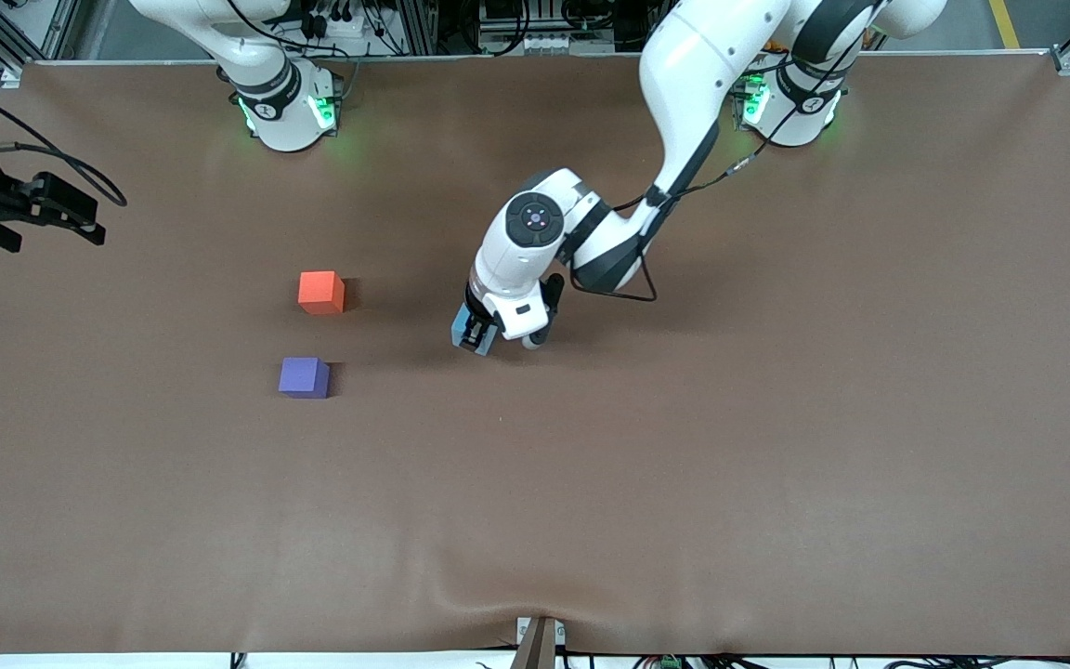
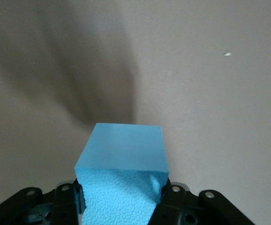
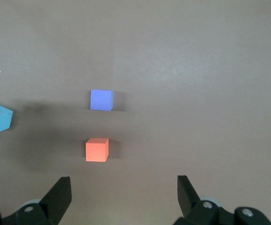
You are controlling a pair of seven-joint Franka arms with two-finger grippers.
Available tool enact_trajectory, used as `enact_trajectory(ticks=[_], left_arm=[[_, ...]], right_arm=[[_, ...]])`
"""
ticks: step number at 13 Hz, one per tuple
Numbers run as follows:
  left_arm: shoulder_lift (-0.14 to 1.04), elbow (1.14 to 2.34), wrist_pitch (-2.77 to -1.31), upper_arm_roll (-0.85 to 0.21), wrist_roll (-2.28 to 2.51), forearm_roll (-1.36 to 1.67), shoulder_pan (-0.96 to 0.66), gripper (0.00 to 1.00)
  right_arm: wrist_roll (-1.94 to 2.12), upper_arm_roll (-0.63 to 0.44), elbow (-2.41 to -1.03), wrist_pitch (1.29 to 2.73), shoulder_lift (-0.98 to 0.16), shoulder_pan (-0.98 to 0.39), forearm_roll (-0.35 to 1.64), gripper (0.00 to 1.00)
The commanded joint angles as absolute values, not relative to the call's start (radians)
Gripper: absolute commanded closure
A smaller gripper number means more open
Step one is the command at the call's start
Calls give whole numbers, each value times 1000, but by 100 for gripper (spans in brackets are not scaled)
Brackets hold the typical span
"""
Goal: Place blue block between orange and purple blocks
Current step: 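Lower the light blue block onto the table and open the left gripper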
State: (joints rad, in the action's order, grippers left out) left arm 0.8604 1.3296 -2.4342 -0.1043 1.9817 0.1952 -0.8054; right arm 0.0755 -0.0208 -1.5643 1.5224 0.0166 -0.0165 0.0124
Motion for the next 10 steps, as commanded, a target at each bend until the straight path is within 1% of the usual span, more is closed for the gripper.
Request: enact_trajectory(ticks=[1,2,3,5,7,9,10], left_arm=[[934,1269,-2482,-91,2002,215,-815,8],[943,1267,-2487,-87,1993,213,-815,0],[939,1269,-2487,-86,1993,212,-808,0],[924,1267,-2487,-40,1993,212,-804,0],[873,1269,-2474,1,1991,209,-793,0],[813,1272,-2410,96,1984,172,-784,0],[802,1272,-2369,151,1965,146,-782,0]], right_arm=[[75,-35,-1535,1514,-24,-26,-3,0],[75,-37,-1536,1519,-47,-29,-14,0],[75,-37,-1534,1522,-69,-35,-27,0],[74,-35,-1534,1523,-75,-41,-37,0],[72,-34,-1534,1523,-93,-69,-22,0],[48,-31,-1557,1523,-116,-115,-2,0],[-12,-31,-1583,1529,-120,-115,49,0]])
